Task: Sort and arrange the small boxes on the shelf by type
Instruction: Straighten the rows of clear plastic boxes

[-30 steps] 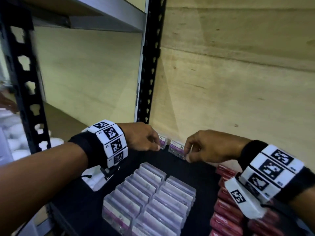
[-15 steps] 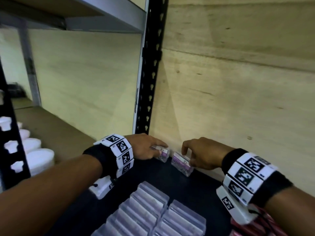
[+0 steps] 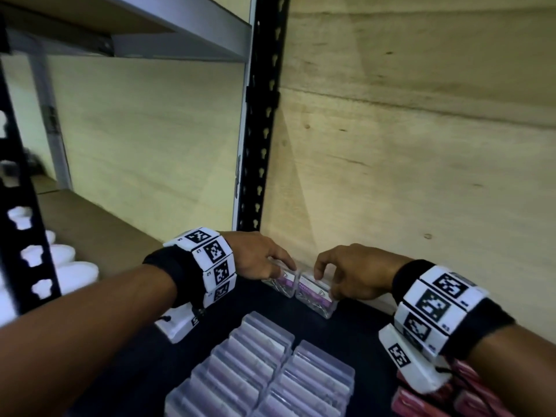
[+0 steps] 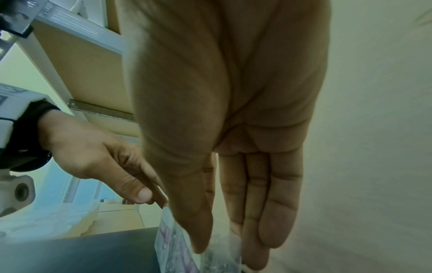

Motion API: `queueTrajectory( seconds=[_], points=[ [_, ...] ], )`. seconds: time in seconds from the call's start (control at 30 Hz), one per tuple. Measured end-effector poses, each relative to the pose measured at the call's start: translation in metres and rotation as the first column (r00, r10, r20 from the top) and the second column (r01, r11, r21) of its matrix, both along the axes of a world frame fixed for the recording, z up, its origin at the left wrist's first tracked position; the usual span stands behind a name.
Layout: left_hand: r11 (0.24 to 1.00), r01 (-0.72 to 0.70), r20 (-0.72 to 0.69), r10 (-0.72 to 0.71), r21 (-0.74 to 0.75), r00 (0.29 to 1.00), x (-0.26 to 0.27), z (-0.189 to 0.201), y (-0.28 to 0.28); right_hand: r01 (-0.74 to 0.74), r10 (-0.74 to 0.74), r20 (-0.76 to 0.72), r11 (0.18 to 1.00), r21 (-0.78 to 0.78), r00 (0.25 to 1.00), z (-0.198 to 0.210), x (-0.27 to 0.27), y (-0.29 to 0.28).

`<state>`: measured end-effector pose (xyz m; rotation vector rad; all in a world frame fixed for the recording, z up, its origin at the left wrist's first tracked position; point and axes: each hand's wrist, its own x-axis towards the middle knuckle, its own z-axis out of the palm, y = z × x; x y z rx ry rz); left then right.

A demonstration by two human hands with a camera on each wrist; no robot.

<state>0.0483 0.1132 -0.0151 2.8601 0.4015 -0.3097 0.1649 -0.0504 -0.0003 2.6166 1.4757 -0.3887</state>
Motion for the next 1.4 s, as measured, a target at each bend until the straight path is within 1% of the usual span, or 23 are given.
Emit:
queueTrajectory(
  seconds=[0.13,0.3,0.63,0.83,1.03,1.4],
  points=[
    [0.999,-0.001,-0.042,-0.001,-0.045,0.999,-0.01,0.005,-0.011,-0.011,0.011,-0.026,1.0,-0.006,1.0,0.001,-0.011,-0.011],
    [0.998,-0.017,-0.076,0.012,-0.064,0.997,-0.023,0.012,-0.026,-0.033,0.033,-0.02,0.999,-0.036,0.999,0.003,-0.025,-0.024],
    [0.999,-0.011,-0.125,0.006,-0.039,0.992,-0.045,0.018,-0.051,-0.051,0.047,-0.06,0.997,-0.066,0.997,0.006,-0.048,-0.046],
    [0.997,0.004,-0.131,-0.013,-0.071,0.991,-0.056,0.02,-0.06,-0.053,0.046,-0.095,0.995,-0.079,0.994,0.007,-0.056,-0.055],
    [0.998,0.021,-0.136,-0.029,-0.057,0.99,-0.063,0.023,-0.067,-0.052,0.041,-0.12,0.994,-0.091,0.992,0.008,-0.061,-0.061],
    [0.997,0.004,-0.133,-0.015,-0.078,0.991,-0.072,0.02,-0.073,-0.083,0.075,-0.107,0.994,-0.075,0.991,0.005,-0.066,-0.07]
  ],
)
